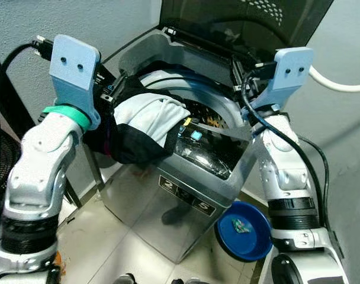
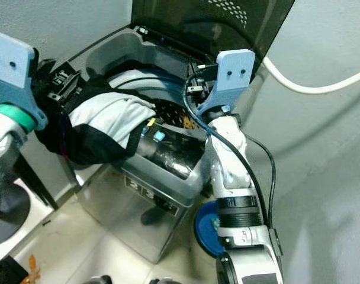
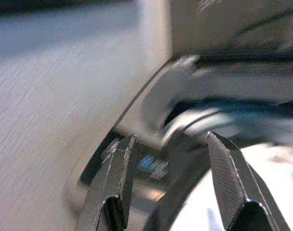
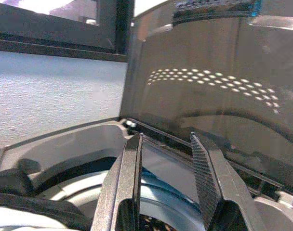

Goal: Clothes washing

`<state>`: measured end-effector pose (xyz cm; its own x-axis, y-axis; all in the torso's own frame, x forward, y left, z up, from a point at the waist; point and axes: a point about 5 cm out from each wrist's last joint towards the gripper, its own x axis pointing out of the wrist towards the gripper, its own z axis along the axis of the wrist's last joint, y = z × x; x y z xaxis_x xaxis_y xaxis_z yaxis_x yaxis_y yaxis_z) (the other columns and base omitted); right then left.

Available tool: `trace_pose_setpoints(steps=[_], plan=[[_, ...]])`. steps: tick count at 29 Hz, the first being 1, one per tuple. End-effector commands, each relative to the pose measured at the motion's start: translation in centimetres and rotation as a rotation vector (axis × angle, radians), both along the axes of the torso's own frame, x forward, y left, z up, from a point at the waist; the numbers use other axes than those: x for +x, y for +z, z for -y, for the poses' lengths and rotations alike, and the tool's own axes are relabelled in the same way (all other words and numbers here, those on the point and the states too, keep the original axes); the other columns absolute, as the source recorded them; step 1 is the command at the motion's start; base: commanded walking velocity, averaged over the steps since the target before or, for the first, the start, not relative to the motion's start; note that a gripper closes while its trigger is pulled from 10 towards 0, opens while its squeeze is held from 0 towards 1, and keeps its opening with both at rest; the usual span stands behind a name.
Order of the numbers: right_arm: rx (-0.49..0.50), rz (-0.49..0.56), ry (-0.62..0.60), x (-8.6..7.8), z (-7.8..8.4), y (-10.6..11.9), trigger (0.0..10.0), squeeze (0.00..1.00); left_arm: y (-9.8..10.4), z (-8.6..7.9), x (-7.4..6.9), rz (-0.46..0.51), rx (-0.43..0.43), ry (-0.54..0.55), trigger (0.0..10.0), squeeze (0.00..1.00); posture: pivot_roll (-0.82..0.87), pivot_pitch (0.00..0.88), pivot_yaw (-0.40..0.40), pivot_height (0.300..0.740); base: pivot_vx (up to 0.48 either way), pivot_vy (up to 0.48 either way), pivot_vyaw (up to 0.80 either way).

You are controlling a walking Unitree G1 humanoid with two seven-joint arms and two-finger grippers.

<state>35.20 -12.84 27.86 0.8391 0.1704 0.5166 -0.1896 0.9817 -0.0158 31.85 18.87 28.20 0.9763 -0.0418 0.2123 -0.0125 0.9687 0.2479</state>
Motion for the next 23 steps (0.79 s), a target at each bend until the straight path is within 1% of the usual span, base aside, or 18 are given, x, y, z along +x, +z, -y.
trace_pose_setpoints(steps=[1, 3, 4, 5, 6, 7, 9, 10, 11, 12, 13, 15, 16, 17, 18, 20, 21, 23], plan=[[0.014, 0.012, -0.014, -0.1, 0.5, 0.3, 10.0, 0.00, -0.2, -0.7, 0.2, -0.018, -0.002, 0.072, 10.0, 0.00, 0.08, 0.047, -0.051, 0.740, 0.000, 0.000, 0.00], [0.014, 0.020, -0.014, -0.1, 0.5, 0.5, 10.0, 0.00, -0.1, -2.8, 0.5, -0.018, 0.074, 0.185, 10.0, 0.00, 0.08, 0.046, -0.049, 0.740, 0.000, 0.000, 0.00], [0.014, 0.020, -0.014, -0.1, 0.5, 0.5, 10.0, 0.00, -0.1, -2.8, 0.5, -0.018, 0.074, 0.185, 10.0, 0.00, 0.08, 0.046, -0.049, 0.740, 0.000, 0.000, 0.00], [0.013, 0.022, -0.012, -0.1, 0.5, 0.5, 10.0, 0.00, 0.2, -3.7, 0.5, -0.009, 0.118, 0.216, 10.0, 0.00, 0.08, 0.046, -0.049, 0.740, 0.000, 0.000, 0.00], [0.013, 0.022, -0.012, -0.1, 0.5, 0.5, 10.0, 0.00, 0.2, -3.7, 0.5, -0.009, 0.118, 0.216, 10.0, 0.00, 0.08, 0.046, -0.049, 0.740, 0.000, 0.000, 0.00], [0.010, 0.022, -0.006, -0.1, 0.5, 0.5, 10.0, 0.00, 0.7, -4.4, 0.5, 0.004, 0.159, 0.236, 10.0, 0.00, 0.09, 0.047, -0.049, 0.740, 0.000, 0.000, 0.00], [-0.029, 0.017, 0.050, -0.1, -0.1, 0.3, 10.0, 0.00, 1.9, -4.6, 0.4, 0.035, 0.128, 0.120, 10.0, 0.00, 0.09, 0.051, -0.050, 0.740, 0.000, 0.000, 0.00], [-0.029, 0.017, 0.050, -0.1, -0.1, 0.3, 10.0, 0.00, 1.9, -4.6, 0.4, 0.035, 0.128, 0.120, 10.0, 0.00, 0.09, 0.051, -0.050, 0.740, 0.000, 0.000, 0.00], [-0.035, 0.019, 0.049, 0.0, -0.3, 0.4, 10.0, 0.00, 2.0, -3.5, 0.3, 0.024, 0.104, 0.023, 10.0, 0.00, 0.09, 0.051, -0.053, 0.740, 0.000, 0.000, 0.00], [-0.035, 0.019, 0.049, 0.0, -0.3, 0.4, 10.0, 0.00, 2.0, -3.5, 0.3, 0.024, 0.104, 0.023, 10.0, 0.00, 0.09, 0.051, -0.053, 0.740, 0.000, 0.000, 0.00], [-0.033, 0.023, 0.043, 0.2, -0.4, 0.6, 10.0, 0.00, 1.9, -2.3, 0.2, 0.016, 0.097, -0.065, 10.0, 0.00, 0.10, 0.051, -0.054, 0.740, 0.000, 0.000, 0.00], [-0.034, 0.041, 0.032, 0.3, -0.5, 1.2, 10.0, 0.00, 1.5, 1.3, -0.4, -0.010, 0.108, -0.276, 10.0, 0.00, 0.09, 0.054, -0.055, 0.740, 0.000, 0.000, 0.00], [-0.034, 0.041, 0.032, 0.3, -0.5, 1.2, 10.0, 0.00, 1.5, 1.3, -0.4, -0.010, 0.108, -0.276, 10.0, 0.00, 0.09, 0.054, -0.055, 0.740, 0.000, 0.000, 0.00], [-0.038, 0.049, 0.040, 0.3, -0.7, 1.4, 10.0, 0.00, 1.3, 3.0, -0.9, -0.004, 0.138, -0.379, 10.0, 0.00, 0.09, 0.055, -0.055, 0.740, 0.000, 0.000, 0.00], [-0.038, 0.049, 0.040, 0.3, -0.7, 1.4, 10.0, 0.00, 1.3, 3.0, -0.9, -0.004, 0.138, -0.379, 10.0, 0.00, 0.09, 0.055, -0.055, 0.740, 0.000, 0.000, 0.00], [-0.054, 0.061, 0.071, 0.3, -0.9, 1.7, 10.0, 0.00, 0.9, 5.5, -1.6, -0.010, 0.178, -0.544, 10.0, 0.00, 0.08, 0.056, -0.052, 0.740, 0.000, 0.000, 0.00], [-0.054, 0.061, 0.071, 0.3, -0.9, 1.7, 10.0, 0.00, 0.9, 5.5, -1.6, -0.010, 0.178, -0.544, 10.0, 0.00, 0.08, 0.056, -0.052, 0.740, 0.000, 0.000, 0.00], [-0.070, 0.076, 0.117, -0.1, -1.2, 2.0, 10.0, 0.00, 0.4, 7.0, -2.1, -0.039, 0.210, -0.680, 10.0, 0.00, 0.08, 0.058, -0.050, 0.740, 0.000, 0.000, 0.00]])
